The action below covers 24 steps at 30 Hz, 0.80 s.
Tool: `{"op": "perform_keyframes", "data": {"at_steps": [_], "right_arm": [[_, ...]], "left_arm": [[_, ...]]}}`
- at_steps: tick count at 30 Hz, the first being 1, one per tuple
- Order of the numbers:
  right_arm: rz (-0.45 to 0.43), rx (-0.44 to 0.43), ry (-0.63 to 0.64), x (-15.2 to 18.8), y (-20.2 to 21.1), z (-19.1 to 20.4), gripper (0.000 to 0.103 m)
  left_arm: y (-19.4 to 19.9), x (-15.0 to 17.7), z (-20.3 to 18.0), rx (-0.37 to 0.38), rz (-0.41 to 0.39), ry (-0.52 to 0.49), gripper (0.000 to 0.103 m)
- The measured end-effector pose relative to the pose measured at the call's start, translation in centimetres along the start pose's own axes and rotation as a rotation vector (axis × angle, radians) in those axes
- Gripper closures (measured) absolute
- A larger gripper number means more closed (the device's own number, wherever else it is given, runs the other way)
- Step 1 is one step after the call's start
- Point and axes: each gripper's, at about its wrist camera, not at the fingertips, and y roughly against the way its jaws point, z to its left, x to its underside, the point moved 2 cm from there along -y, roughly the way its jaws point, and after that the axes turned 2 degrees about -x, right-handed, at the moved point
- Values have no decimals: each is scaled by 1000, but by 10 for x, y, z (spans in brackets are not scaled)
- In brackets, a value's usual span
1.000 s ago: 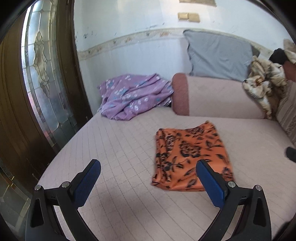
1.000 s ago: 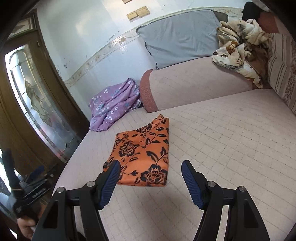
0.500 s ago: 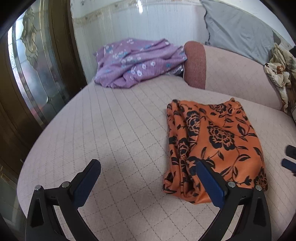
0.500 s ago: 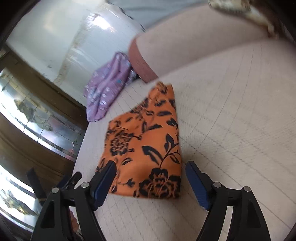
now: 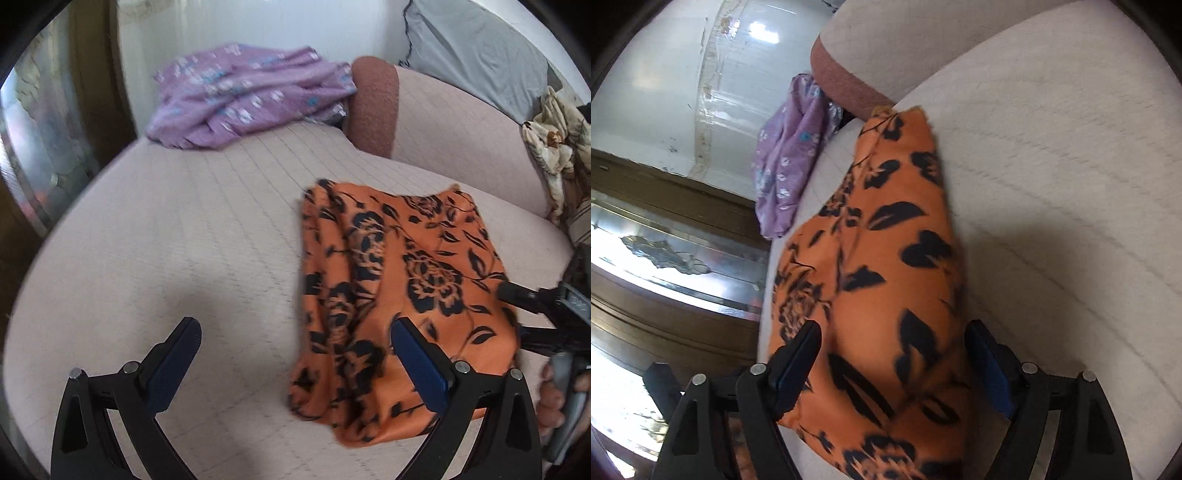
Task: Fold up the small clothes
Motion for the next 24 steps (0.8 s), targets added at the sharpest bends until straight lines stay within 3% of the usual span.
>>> {"op": "perform_keyframes", "data": {"at_steps": [5,11,14,15,16,18,21,24], "right_arm": [[15,-3,38,-7,-22,12,19],[6,19,54,-11,-32,17,48],[-21,5,37,-10,-27,14,58],[-30,4,40,-8,-25,15,60],[-39,8,48,-7,-23,17,61],[-55,20,68,-5,-18,23,62],[-73,12,75,-4,-8,32,65],[-83,29,118,2,15,46,65]], "left_arm": [[-26,-10,-8,156,107,43,1],[-52,-12,-14,367,211,139,4],[-52,-9,-19,352,206,141,27],[-50,-9,-19,341,192,132,46],[-47,-9,-17,338,182,134,58],[-39,-9,-16,347,154,139,71],[-23,-7,-17,369,131,148,80],[2,1,-29,398,116,128,82]]}}
